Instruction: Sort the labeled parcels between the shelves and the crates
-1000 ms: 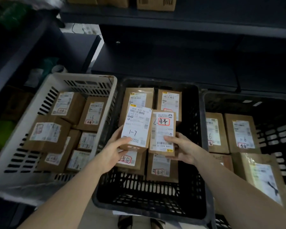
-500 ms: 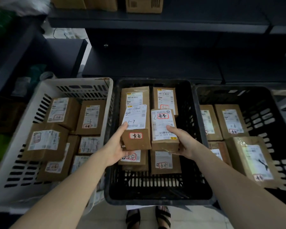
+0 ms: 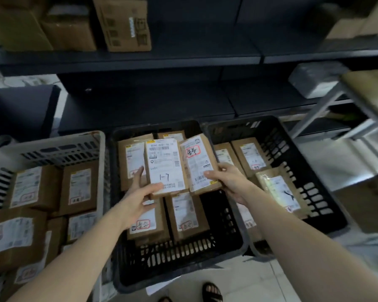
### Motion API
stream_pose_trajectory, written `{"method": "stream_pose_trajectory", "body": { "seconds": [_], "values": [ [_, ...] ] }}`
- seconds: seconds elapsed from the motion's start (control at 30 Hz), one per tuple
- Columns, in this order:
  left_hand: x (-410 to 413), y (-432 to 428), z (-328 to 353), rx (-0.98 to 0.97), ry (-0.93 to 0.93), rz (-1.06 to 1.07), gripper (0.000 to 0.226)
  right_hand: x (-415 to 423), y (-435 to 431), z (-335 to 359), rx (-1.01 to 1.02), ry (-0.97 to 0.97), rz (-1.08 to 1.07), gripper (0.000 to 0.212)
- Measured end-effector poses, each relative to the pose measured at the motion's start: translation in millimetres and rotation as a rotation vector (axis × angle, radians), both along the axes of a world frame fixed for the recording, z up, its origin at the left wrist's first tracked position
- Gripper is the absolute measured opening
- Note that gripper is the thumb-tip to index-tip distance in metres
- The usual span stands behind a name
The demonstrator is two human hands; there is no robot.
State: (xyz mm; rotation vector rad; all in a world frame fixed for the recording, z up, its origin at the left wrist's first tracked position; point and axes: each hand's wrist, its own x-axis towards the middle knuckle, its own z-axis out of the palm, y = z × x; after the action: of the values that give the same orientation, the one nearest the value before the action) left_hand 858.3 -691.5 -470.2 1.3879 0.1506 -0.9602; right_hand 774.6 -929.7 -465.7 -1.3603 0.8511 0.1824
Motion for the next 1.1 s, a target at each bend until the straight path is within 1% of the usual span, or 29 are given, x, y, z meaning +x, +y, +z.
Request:
{"method": "stream_pose_trajectory", "body": {
  "seconds": [0.07,0.1,0.17,0.2,0.27,0.37,0.43,0.5,0.63,0.73,0.83,0.87,0.93,1.0,1.03,1.1],
  "values": [
    [-2,-29,5,-0.010,-0.015,-0.046,0.083,-11,-23,10,-0.008,-0.033,-0.096,0.058],
    [-3,-45,6,-0.018,-0.024,-0.070,0.080,-18,-35,13,-0.016,-0.048,-0.147,0.062],
    [-6,-79,9,-0.038,-0.037,-0.124,0.078,-34,-62,15,-0.029,-0.048,-0.214,0.079],
    [-8,-97,9,-0.046,-0.036,-0.138,0.076,-43,-76,14,-0.040,-0.040,-0.240,0.081],
    [-14,-134,9,-0.052,-0.036,-0.163,0.073,-58,-104,9,-0.069,-0.036,-0.306,0.073],
    [-24,-186,4,-0.023,-0.032,-0.199,0.077,-72,-146,-3,-0.137,0.015,-0.400,0.074],
    [-28,-220,-3,-0.007,-0.029,-0.191,0.071,-75,-176,-16,-0.160,0.063,-0.435,0.067],
    [-29,-251,-13,0.015,-0.026,-0.157,0.066,-72,-207,-30,-0.181,0.096,-0.426,0.055],
    [-20,-306,-39,0.128,-0.016,-0.045,0.058,-51,-258,-53,-0.189,0.136,-0.362,0.054],
    [-10,-335,-60,0.235,0.047,0.039,0.049,-37,-286,-71,-0.080,0.212,-0.350,0.058],
    [-1,-352,-76,0.290,0.055,0.089,0.039,-25,-304,-83,-0.016,0.258,-0.316,0.054],
    [1,-356,-79,0.296,0.054,0.107,0.038,-20,-308,-91,-0.018,0.278,-0.297,0.058],
    [9,-362,-85,0.299,0.060,0.145,0.035,-9,-309,-102,-0.028,0.302,-0.280,0.074],
    [20,-368,-90,0.297,0.068,0.178,0.031,2,-306,-109,0.034,0.304,-0.313,0.085],
    [26,-371,-94,0.295,0.068,0.178,0.032,6,-304,-112,0.104,0.307,-0.363,0.082],
    [36,-380,-101,0.293,0.072,0.153,0.032,13,-297,-118,0.228,0.304,-0.511,0.068]
  ]
}}
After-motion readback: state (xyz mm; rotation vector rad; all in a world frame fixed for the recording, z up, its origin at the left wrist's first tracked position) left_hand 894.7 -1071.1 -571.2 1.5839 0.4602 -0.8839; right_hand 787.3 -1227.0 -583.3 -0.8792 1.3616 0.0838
